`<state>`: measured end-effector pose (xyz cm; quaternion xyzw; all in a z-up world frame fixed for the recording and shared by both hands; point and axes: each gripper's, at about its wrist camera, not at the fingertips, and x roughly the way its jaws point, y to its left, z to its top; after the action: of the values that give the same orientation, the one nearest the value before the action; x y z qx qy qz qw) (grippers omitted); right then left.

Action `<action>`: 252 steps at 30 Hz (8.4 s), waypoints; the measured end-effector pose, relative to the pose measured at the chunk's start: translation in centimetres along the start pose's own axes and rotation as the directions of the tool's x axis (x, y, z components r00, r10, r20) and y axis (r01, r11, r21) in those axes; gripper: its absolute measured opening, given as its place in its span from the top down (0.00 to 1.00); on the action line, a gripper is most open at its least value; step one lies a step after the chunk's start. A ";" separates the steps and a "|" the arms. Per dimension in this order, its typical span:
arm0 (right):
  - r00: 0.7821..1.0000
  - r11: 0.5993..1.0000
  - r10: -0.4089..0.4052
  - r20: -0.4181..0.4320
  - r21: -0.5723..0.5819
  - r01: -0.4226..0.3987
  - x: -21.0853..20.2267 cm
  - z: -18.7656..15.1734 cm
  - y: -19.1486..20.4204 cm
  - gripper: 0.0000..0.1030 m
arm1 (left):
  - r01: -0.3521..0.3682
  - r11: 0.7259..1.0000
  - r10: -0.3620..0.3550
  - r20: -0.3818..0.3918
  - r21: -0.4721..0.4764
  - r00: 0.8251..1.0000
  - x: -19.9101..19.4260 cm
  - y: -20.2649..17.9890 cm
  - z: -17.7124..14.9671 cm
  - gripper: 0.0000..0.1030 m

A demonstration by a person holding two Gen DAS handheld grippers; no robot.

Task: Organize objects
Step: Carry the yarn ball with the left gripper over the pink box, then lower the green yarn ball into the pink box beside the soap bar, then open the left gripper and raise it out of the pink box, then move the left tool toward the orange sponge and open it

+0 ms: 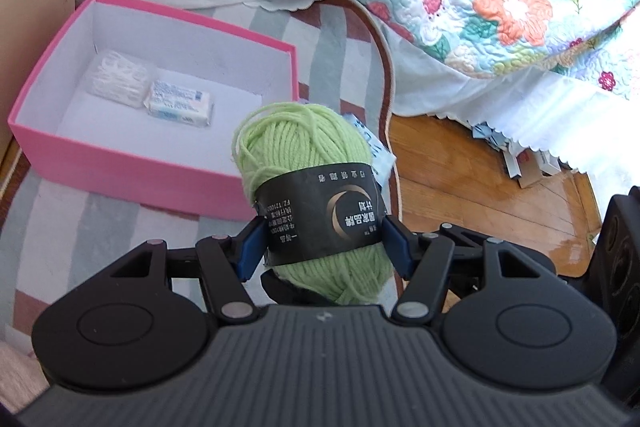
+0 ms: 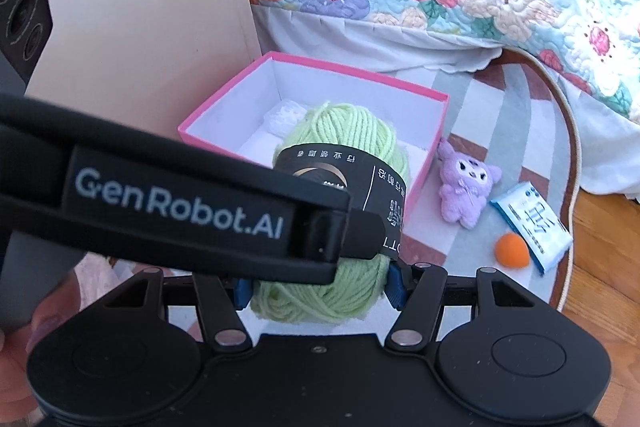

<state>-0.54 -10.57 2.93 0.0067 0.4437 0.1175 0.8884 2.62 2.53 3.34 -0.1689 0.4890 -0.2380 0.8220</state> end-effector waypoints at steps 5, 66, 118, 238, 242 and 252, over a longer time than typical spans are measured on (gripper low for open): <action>0.999 1.000 0.016 0.035 0.025 -0.016 1.5 1.0 -0.1 0.37 | -0.028 1.000 0.028 0.017 -0.002 0.999 0.4 1.1 1.4 0.41; 1.000 1.000 0.022 0.007 -0.010 -0.022 12.4 4.4 -5.2 0.35 | 0.140 0.987 -0.147 -0.097 -0.079 0.984 13.0 11.0 9.7 0.42; 0.998 0.999 -0.015 0.064 0.033 0.013 10.0 3.7 -5.5 0.63 | -0.001 1.000 0.003 -0.068 0.027 0.998 16.6 8.9 8.1 0.65; 0.971 0.990 -0.132 0.202 0.074 0.119 -1.9 -8.2 -15.1 0.10 | -0.351 0.867 0.399 -0.070 0.355 0.914 7.9 -10.3 0.0 0.23; 0.985 0.990 -0.109 0.134 0.108 0.095 -0.7 -8.4 -15.9 0.10 | -0.337 0.879 0.378 -0.063 0.337 0.924 8.3 -10.5 -0.1 0.23; 0.990 0.981 -0.129 0.056 0.156 0.119 2.3 -8.8 -16.9 0.10 | -0.296 0.886 0.340 -0.066 0.357 0.938 11.4 -12.0 -0.1 0.24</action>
<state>-2.75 -27.30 -6.19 0.0507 0.4213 0.0274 0.9051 4.45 -13.76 1.18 0.0742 0.5126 -0.1912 0.8338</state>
